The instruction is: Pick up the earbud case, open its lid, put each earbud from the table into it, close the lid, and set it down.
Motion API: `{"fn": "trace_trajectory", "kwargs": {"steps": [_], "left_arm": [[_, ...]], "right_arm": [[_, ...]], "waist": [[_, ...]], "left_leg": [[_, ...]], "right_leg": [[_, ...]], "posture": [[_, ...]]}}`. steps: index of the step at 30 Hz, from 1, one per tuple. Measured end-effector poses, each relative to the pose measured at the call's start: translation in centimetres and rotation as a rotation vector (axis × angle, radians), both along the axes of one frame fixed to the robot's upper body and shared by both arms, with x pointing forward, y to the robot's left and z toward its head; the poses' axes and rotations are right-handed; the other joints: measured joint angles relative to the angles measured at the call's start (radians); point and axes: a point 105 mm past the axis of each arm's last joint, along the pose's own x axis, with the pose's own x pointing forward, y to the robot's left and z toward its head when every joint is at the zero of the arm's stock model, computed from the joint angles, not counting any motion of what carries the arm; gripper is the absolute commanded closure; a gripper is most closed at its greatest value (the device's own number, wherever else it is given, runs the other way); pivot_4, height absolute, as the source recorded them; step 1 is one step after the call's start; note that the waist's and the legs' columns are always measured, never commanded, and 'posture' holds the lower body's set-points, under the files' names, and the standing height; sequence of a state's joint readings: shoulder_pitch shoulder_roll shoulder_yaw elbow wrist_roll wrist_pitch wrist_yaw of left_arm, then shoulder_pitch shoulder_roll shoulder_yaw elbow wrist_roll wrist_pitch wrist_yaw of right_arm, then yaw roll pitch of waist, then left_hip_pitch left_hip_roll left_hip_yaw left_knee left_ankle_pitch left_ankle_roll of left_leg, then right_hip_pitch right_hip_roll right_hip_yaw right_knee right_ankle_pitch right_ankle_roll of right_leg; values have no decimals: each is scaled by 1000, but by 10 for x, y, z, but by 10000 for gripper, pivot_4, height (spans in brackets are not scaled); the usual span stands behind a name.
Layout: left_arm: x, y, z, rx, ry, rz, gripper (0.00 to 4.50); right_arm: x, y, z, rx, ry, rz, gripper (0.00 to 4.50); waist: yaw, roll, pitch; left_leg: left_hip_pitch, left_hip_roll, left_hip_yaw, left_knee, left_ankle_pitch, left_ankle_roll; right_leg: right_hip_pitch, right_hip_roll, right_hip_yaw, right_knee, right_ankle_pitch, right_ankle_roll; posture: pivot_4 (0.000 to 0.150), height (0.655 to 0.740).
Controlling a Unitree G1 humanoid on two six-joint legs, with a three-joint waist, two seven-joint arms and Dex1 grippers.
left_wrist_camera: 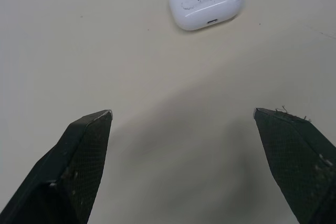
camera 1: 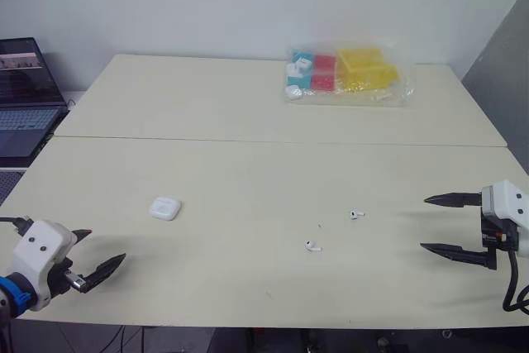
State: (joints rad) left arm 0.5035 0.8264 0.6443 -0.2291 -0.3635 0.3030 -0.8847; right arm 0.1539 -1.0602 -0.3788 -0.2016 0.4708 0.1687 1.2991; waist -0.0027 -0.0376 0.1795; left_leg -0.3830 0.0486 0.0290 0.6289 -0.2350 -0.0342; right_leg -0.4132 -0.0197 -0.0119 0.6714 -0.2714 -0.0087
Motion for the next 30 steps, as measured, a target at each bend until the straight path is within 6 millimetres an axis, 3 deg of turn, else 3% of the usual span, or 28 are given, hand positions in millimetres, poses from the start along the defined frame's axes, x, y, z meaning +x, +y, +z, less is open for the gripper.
{"fn": "trace_trajectory", "kwargs": {"steps": [7,15,20,30], "left_arm": [[9,-1,5,-37,-25,28,0],[4,-22,7,-142,-29,-95,0],[8,-24,11,-150,-47,-102,0],[9,-24,10,-200,-36,-73,0]], "right_arm": [[3,1,2,-4,-9,0,248],[5,8,9,43,17,6,248],[10,26,31,86,-40,50,248],[9,25,28,65,-31,44,248]], "waist": [[0,0,0],[0,0,0],[-2,0,0],[0,0,0]], "left_leg": [[0,0,0,0,0,0],[0,0,0,0,0,0],[1,0,-1,1,0,0],[1,0,0,1,0,0]], "right_leg": [[0,0,0,1,0,0],[0,0,0,1,1,2],[1,0,0,2,0,0],[1,0,0,2,2,4]], "posture": [[1500,7400],[1500,7400],[1500,7400],[1500,7400]]}}
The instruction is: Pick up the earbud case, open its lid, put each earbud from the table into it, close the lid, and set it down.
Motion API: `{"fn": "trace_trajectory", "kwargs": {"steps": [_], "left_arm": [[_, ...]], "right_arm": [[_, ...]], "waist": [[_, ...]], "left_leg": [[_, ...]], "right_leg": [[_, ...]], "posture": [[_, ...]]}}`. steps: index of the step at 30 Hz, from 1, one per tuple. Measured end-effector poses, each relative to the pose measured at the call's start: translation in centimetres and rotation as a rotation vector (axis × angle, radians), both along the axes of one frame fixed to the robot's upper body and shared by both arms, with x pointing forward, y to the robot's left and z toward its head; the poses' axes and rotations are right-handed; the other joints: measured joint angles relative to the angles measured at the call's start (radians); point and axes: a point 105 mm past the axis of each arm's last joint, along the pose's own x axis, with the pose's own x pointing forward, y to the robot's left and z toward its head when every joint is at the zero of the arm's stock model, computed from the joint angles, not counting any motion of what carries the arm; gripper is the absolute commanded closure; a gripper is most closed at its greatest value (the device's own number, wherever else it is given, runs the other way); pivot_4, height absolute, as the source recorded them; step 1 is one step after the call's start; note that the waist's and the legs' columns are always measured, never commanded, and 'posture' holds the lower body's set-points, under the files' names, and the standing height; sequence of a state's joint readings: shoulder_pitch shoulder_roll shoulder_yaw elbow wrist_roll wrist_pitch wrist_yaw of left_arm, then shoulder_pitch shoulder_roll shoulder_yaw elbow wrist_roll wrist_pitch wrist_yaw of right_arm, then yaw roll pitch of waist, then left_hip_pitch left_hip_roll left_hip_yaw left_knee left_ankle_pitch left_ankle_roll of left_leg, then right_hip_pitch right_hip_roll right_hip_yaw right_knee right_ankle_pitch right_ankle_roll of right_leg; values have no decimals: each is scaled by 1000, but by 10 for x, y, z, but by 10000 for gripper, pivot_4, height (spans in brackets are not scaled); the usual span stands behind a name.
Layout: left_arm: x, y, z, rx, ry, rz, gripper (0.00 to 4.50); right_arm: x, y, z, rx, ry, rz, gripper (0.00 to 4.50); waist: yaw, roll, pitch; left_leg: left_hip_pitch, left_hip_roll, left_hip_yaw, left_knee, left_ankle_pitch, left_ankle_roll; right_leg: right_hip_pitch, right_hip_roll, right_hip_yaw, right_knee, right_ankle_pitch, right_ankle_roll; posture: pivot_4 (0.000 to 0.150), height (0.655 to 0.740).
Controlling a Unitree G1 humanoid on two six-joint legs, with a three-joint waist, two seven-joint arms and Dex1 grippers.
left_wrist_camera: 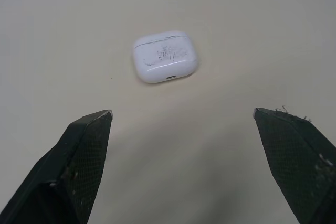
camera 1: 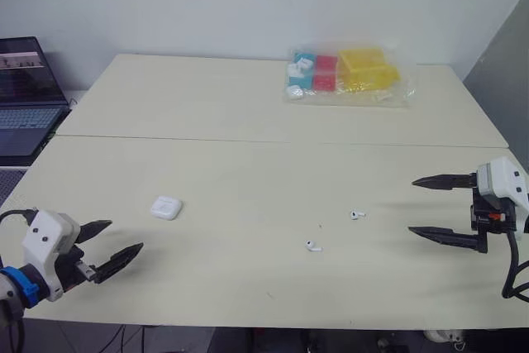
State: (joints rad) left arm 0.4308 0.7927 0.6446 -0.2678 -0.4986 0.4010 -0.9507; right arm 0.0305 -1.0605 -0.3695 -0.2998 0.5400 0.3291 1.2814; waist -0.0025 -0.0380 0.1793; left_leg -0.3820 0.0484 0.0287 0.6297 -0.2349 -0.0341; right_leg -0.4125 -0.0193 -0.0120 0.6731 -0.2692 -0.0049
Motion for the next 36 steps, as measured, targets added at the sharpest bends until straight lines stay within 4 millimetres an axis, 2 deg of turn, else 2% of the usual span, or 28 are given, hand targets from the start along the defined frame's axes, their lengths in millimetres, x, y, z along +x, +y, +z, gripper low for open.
{"fn": "trace_trajectory", "kwargs": {"steps": [6,10,13,18,21,23,25,29,36], "left_arm": [[3,-2,1,-31,14,33,0],[14,-8,5,-47,-7,59,0],[32,-14,3,-66,-46,108,0],[40,-20,-11,-109,-14,164,0],[53,-35,-18,-145,-4,149,0],[58,-35,-23,-143,9,167,0],[63,-29,-28,-134,21,209,0],[69,-32,-37,-127,54,207,0],[74,-31,-37,-123,64,196,0]], "right_arm": [[-1,-1,-2,-16,2,5,248],[3,4,0,-46,-10,35,248],[9,20,10,-40,-33,89,248],[11,45,19,-26,-2,167,248],[13,69,41,-11,-34,246,248],[11,78,50,-1,-39,278,248],[11,82,48,-4,-5,289,248],[9,87,40,-15,29,325,248],[8,94,40,3,13,353,248]], "waist": [[0,0,0],[0,0,0],[-1,1,0],[-3,1,0],[-1,1,1],[0,-1,0],[0,-1,-1],[0,-1,-1],[0,-1,-1]], "left_leg": [[0,0,0,0,0,0],[1,0,0,0,0,0],[1,-1,0,1,0,0],[1,0,0,0,0,0],[0,-1,-1,1,0,0],[0,-1,-2,1,0,0],[0,0,-2,1,0,0],[-1,-1,-1,1,0,0],[0,0,-2,1,0,0]], "right_leg": [[0,0,0,1,-1,-1],[0,0,0,1,0,1],[0,0,1,3,1,2],[0,1,1,2,1,1],[-1,1,0,4,1,2],[0,1,-1,4,1,1],[0,1,-1,3,1,1],[0,0,0,2,1,2],[0,0,0,4,1,2]], "posture": [[1500,7400],[1500,7400],[1500,7400],[1500,7400],[1500,7400],[1500,7400],[1500,7400],[1500,7400],[1500,7400]]}}
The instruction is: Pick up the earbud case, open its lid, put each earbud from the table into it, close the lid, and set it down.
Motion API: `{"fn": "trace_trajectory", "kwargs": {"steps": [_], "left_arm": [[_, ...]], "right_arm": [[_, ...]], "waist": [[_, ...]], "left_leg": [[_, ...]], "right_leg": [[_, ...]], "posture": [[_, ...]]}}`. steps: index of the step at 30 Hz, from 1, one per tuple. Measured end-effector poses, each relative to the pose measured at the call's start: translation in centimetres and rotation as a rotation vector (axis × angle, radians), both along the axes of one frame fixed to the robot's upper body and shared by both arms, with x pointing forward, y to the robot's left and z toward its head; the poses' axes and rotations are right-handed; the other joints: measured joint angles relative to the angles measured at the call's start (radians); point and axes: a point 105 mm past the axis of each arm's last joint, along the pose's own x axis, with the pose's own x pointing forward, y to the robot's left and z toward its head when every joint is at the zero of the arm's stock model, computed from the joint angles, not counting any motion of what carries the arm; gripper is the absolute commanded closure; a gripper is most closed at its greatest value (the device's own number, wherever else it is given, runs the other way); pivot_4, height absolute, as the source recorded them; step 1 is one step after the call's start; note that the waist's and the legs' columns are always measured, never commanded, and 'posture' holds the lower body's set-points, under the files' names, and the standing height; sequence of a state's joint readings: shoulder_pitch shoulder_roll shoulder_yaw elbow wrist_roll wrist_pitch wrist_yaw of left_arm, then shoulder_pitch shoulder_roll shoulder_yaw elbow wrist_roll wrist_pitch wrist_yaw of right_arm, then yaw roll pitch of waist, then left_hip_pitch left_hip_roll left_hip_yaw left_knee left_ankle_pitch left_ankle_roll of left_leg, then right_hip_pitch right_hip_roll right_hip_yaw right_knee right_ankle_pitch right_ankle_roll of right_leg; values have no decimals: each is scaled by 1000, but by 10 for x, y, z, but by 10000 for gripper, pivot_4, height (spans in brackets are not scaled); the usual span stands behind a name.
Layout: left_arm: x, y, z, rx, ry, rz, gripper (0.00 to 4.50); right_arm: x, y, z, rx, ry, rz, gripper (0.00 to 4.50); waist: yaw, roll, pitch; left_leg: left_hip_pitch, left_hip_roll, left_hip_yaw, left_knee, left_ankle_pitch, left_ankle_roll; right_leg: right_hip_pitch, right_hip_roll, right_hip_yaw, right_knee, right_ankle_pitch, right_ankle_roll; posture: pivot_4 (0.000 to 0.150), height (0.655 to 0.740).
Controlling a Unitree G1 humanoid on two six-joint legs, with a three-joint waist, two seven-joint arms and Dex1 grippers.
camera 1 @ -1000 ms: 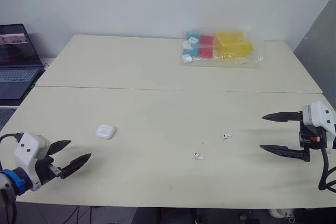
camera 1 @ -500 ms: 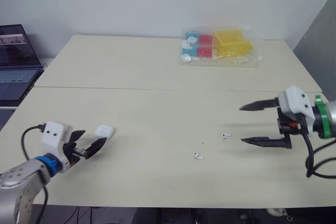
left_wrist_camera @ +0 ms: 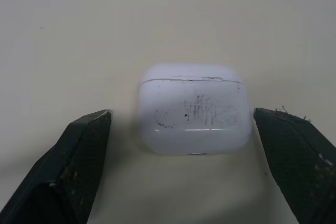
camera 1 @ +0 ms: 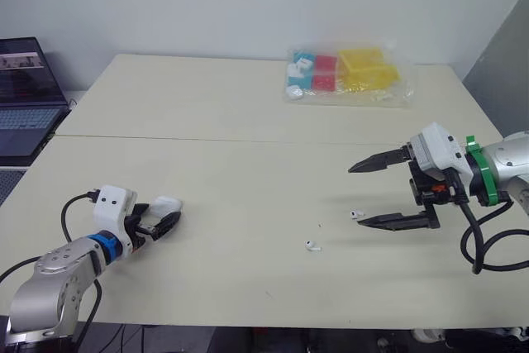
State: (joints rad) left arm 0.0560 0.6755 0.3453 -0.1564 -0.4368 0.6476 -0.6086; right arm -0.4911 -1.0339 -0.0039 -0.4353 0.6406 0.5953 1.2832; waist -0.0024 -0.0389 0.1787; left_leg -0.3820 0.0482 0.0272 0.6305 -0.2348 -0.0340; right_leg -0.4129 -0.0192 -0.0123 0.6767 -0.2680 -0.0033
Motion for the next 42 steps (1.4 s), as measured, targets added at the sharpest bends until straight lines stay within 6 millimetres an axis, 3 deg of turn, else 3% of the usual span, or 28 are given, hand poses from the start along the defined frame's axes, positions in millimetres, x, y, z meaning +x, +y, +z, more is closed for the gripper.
{"fn": "trace_trajectory", "kwargs": {"steps": [9,16,24,27,30,35,37,42], "left_arm": [[11,-5,1,36,32,-64,0],[14,-4,0,57,53,-79,16944],[12,-7,0,106,38,-136,17051],[7,-37,-1,129,-11,-326,17051],[2,-99,-1,104,-117,-599,17051],[5,-167,27,149,-384,-872,17051],[1,-187,35,157,-471,-956,17051],[2,-212,44,217,-634,-1080,17051]], "right_arm": [[0,4,1,10,-10,18,248],[0,4,1,11,-14,19,0],[-1,4,0,17,-21,5,0],[1,-3,-7,36,14,-65,0],[1,-9,-17,67,94,-174,0],[-2,-2,-28,133,234,-348,0],[-5,7,-34,168,304,-368,0],[-4,25,-49,236,461,-453,0]], "waist": [[5,1,-1],[5,1,-1],[5,1,-1],[11,2,-1],[23,1,-1],[24,1,-1],[18,1,-1],[9,1,-1]], "left_leg": [[1,-1,0,0,0,0],[1,-1,0,0,0,0],[1,-1,0,0,0,0],[-1,-2,1,0,0,0],[-4,-2,1,1,0,0],[-4,-1,1,1,0,0],[-3,-1,2,1,0,0],[-3,-2,1,1,0,0]], "right_leg": [[1,-1,0,1,0,0],[1,-1,0,1,0,0],[1,-1,0,0,0,0],[1,-3,0,-3,0,1],[1,-3,1,-6,2,3],[1,-1,1,-5,3,4],[1,1,2,-5,3,4],[1,3,1,-4,3,4]], "posture": [[1500,7400],[1500,7400],[1500,7400],[1500,7400],[1500,7400],[1500,7400],[1500,7400],[1500,7400]]}}
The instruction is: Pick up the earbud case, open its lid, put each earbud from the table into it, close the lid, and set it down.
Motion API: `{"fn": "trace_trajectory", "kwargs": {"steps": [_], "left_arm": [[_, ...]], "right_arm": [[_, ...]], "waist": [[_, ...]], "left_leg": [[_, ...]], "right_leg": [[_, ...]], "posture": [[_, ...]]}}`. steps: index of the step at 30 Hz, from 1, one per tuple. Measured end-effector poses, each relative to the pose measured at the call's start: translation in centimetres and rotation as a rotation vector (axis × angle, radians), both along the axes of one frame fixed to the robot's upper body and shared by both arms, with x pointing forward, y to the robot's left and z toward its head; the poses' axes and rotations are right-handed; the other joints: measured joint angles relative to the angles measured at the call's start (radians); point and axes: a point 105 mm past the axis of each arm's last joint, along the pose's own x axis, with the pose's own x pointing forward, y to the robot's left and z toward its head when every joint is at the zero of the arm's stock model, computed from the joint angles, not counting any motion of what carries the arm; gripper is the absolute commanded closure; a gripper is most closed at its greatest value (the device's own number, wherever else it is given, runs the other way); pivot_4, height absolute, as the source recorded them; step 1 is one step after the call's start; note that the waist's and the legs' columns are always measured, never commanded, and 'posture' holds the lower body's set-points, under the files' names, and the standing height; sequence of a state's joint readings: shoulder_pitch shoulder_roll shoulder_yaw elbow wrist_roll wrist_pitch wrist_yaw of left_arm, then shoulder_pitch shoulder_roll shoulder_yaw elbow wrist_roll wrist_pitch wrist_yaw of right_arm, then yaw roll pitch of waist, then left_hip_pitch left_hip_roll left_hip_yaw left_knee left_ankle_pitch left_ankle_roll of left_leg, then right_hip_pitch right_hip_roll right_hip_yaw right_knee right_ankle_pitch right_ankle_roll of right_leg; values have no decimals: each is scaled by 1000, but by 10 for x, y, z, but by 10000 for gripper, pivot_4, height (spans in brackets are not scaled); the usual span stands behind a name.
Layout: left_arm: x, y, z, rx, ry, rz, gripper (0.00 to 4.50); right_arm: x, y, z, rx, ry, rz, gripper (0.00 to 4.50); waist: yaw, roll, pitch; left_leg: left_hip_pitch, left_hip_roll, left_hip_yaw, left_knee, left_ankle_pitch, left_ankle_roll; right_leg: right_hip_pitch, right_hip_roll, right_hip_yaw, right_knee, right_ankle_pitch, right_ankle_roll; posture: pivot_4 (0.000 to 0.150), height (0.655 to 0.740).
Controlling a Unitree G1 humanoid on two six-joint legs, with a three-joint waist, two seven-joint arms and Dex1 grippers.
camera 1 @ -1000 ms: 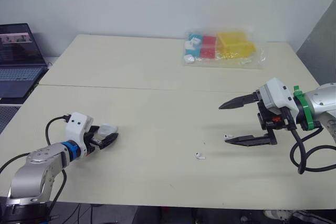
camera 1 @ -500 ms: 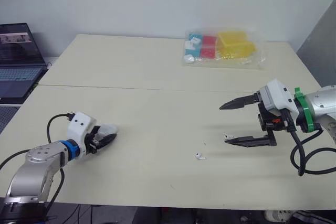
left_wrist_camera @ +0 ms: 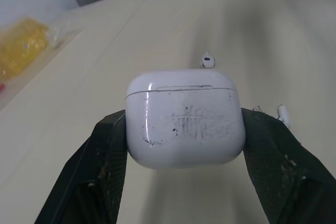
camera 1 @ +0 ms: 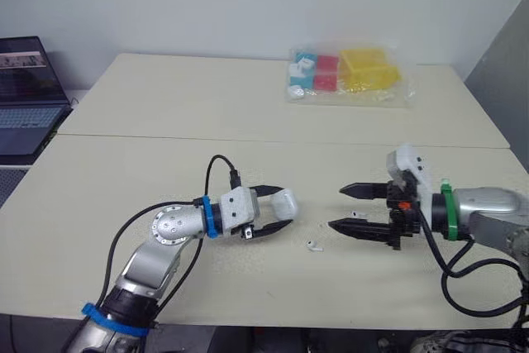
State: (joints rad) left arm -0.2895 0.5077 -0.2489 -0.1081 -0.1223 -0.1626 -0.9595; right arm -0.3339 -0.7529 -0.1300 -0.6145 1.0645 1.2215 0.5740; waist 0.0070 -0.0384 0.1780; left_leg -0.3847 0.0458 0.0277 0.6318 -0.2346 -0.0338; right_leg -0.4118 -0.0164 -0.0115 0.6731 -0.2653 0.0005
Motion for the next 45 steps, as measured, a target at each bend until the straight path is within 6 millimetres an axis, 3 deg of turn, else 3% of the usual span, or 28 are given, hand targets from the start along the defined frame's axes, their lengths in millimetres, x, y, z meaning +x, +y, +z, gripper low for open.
{"fn": "trace_trajectory", "kwargs": {"steps": [4,16,20,27,37,42,45], "left_arm": [[-2,-11,7,-2,-103,-76,17051],[-4,-13,8,-19,-144,-97,17051],[-5,-13,8,-22,-150,-100,17051],[-6,-14,7,-31,-149,-99,17052],[-6,-16,8,-45,-152,-99,17054],[-3,-18,10,-89,-109,-79,1397],[-1,-13,7,-48,-42,-67,0]], "right_arm": [[6,14,-16,67,122,-69,0],[17,32,-28,150,260,-115,0],[20,33,-29,161,282,-125,9588],[19,36,-23,191,302,-88,36301],[19,34,-22,203,324,-89,37047],[18,33,-22,180,319,-81,37047],[17,36,-23,148,319,-57,37047]], "waist": [[-8,0,0],[-11,0,0],[-11,0,0],[-12,0,0],[-12,0,0],[-12,0,0],[-14,0,0]], "left_leg": [[0,0,1,1,0,0],[-1,1,0,1,0,0],[-1,1,0,1,0,0],[-1,1,0,1,0,0],[-1,1,0,1,0,0],[-1,1,0,1,0,0],[-1,1,0,0,0,0]], "right_leg": [[0,2,1,0,0,0],[0,4,1,0,0,1],[0,5,1,0,0,1],[0,6,1,-1,0,1],[0,6,1,-1,0,1],[0,6,1,-1,0,1],[-1,7,1,-1,0,1]], "posture": [[1500,7400],[1500,7400],[1500,7400],[1500,7400],[1500,7400],[1500,7400],[1500,7400]]}}
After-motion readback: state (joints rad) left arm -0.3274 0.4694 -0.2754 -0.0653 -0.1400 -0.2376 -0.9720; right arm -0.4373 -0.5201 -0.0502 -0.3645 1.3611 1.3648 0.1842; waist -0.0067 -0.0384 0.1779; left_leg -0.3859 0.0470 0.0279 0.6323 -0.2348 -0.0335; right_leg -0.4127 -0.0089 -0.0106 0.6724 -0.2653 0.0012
